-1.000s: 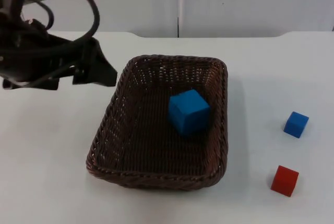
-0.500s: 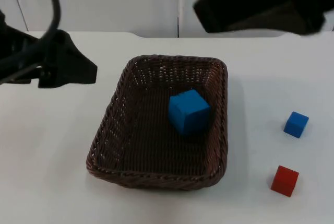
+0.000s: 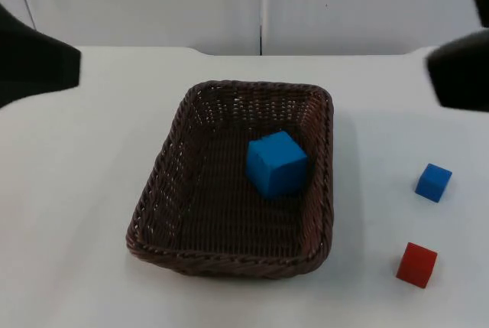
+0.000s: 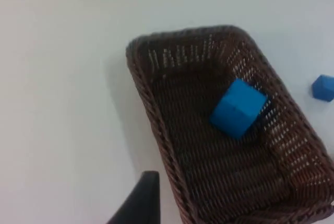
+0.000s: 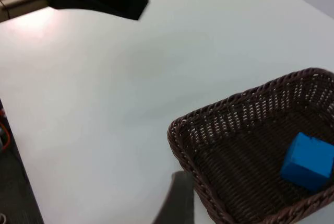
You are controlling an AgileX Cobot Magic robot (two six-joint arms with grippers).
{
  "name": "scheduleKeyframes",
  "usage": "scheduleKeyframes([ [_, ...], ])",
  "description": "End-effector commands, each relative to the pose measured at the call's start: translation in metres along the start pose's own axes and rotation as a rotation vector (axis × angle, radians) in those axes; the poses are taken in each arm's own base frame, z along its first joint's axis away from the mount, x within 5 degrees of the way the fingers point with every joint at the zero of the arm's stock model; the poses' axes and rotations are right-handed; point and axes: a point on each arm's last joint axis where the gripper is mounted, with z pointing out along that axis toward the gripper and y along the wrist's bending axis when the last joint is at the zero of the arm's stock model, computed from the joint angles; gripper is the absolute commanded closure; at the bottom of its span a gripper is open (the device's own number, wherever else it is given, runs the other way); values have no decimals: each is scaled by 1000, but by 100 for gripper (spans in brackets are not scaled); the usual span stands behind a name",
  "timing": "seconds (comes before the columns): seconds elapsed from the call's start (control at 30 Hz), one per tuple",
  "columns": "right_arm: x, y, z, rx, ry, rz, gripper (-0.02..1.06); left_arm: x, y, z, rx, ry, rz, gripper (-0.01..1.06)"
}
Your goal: Pick up the basket with the left hand and place the largest block into the basket with the right hand.
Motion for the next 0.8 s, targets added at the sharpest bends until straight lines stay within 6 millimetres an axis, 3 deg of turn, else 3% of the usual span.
scheduleKeyframes([
  [0.0, 5, 0, -10, 11, -32, 4, 33, 3, -5, -15, -9, -19, 8, 0],
  [0.27, 21, 4, -43, 13, -106, -4, 33, 17, -16, -58, -44, -67, 42, 0],
  [0.77, 41, 1, -93, 110, -119, 21, 33, 56, -24, -111, -148, -97, 28, 0],
])
